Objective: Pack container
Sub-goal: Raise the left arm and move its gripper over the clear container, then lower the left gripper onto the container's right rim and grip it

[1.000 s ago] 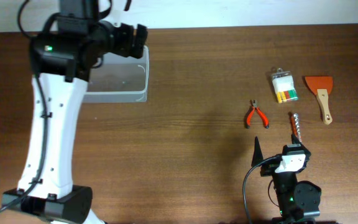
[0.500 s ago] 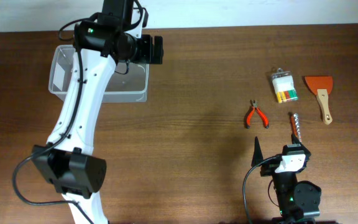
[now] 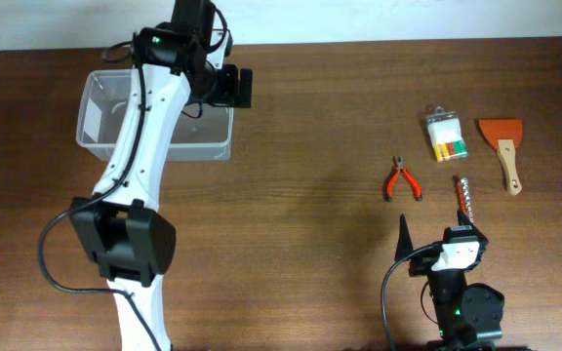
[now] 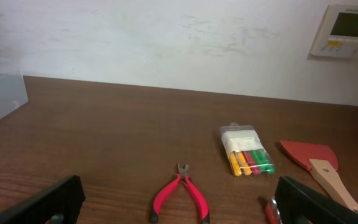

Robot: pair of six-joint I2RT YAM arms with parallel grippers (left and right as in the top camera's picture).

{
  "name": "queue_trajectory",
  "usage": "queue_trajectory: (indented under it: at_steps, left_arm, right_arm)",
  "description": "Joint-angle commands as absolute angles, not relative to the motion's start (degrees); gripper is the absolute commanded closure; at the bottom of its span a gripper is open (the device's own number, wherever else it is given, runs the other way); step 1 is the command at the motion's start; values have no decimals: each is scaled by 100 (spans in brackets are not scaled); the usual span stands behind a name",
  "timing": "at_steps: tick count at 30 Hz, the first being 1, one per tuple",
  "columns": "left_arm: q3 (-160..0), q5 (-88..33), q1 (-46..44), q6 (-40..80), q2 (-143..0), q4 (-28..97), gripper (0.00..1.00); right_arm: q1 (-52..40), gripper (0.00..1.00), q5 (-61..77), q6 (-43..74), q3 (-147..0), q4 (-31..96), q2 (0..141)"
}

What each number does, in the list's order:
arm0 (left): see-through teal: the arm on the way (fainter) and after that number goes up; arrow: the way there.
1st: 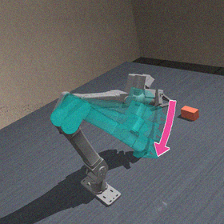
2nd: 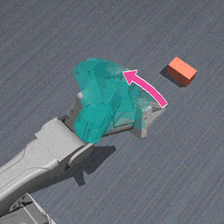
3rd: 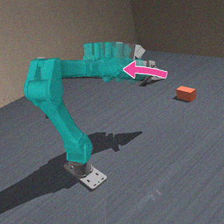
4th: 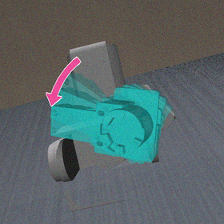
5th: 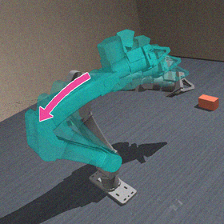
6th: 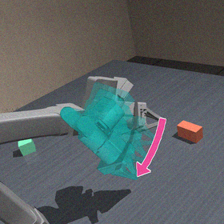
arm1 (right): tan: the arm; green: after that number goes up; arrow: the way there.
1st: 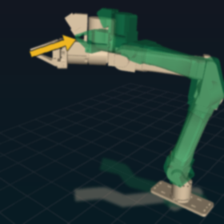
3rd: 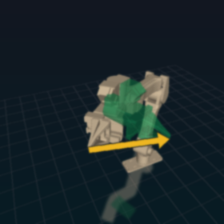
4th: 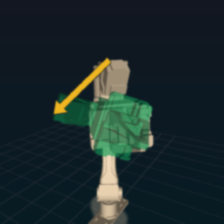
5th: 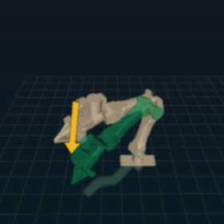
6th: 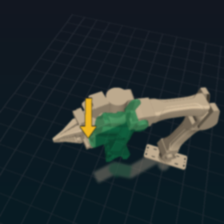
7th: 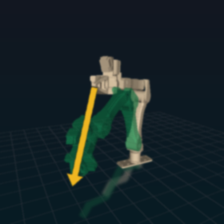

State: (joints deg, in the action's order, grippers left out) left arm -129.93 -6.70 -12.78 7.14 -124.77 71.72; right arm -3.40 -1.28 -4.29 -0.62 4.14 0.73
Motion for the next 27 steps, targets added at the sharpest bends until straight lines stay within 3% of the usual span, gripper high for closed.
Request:
queue_trajectory:
  at_steps: [1,5,11,19,27]
  left_arm:
    - [-13087,-775,-1313,657,-12514,6969,1]
    - [-13089,-716,-1481,576,-12529,6882,1]
    - [-13089,545,-1900,1002,-12606,7196,1]
    - [-13089,-860,-1114,1413,-12951,7317,1]
    - [-13089,-561,-982,1017,-13200,7620,1]
  right_arm:
    - [-292,1,-196,-401,-32,451,36]
    - [-292,1,-196,-403,-32,451,36]
    - [-292,1,-196,-401,-32,451,36]
    - [-292,2,-196,-401,-32,451,36]
    - [-292,1,-196,-401,-32,451,36]
